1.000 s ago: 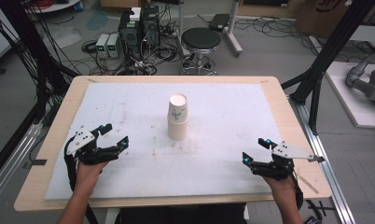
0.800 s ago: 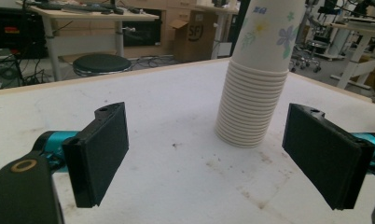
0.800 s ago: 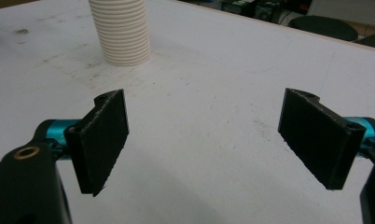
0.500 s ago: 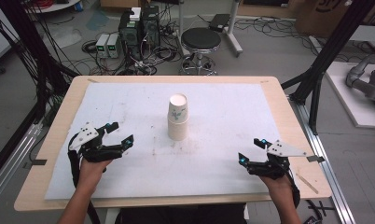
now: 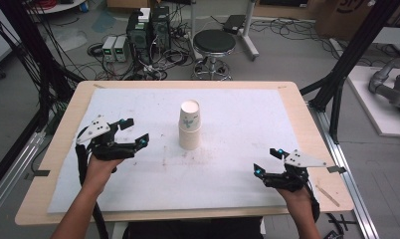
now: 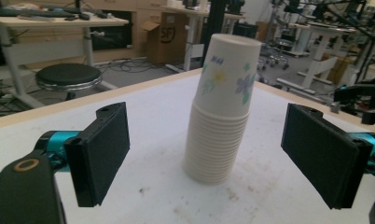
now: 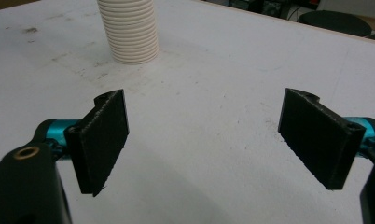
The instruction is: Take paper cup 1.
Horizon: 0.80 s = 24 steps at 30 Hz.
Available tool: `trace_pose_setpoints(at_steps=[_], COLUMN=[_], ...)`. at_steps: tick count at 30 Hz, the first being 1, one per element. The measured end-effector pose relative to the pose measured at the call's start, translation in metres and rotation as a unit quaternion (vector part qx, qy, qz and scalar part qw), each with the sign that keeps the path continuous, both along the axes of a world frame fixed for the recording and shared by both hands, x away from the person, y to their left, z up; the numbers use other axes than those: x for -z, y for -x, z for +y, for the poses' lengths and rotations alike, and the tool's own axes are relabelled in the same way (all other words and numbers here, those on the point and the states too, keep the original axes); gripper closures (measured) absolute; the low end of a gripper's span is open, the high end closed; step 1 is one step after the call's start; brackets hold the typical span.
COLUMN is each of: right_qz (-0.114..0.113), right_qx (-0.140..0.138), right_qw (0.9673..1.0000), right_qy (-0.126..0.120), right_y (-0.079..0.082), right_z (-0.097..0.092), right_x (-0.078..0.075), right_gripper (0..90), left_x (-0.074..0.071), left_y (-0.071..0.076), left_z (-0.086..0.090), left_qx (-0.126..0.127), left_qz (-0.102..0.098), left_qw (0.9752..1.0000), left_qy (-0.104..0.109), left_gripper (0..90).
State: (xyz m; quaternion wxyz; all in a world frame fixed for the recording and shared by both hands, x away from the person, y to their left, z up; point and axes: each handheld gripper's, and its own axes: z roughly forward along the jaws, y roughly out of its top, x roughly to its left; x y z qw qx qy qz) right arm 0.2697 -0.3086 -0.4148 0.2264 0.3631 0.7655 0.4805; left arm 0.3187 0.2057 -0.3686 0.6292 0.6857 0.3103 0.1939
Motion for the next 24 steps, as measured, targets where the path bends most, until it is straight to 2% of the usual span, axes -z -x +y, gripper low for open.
trace_pose_setpoints(at_steps=[7, 16, 24], right_qz=[0.001, 0.003, 0.005], right_qx=[-0.005, -0.002, -0.003], right_qw=[1.0000, 1.0000, 1.0000], right_qy=[0.003, 0.001, 0.002], right_y=[-0.001, -0.001, -0.001], right_z=[0.001, -0.001, 0.000], right_x=[0.001, 0.001, 0.001], right_gripper=[16.4, 16.3, 16.4], left_x=[-0.017, -0.034, -0.040], left_y=[-0.018, -0.040, -0.053], left_z=[-0.019, -0.046, -0.067], left_qx=[0.025, 0.057, 0.073], left_qz=[0.001, 0.009, 0.014], left_qw=[0.9997, 0.9980, 0.9963], left_qy=[-0.003, -0.027, -0.043], left_gripper=[15.3, 15.2, 15.2])
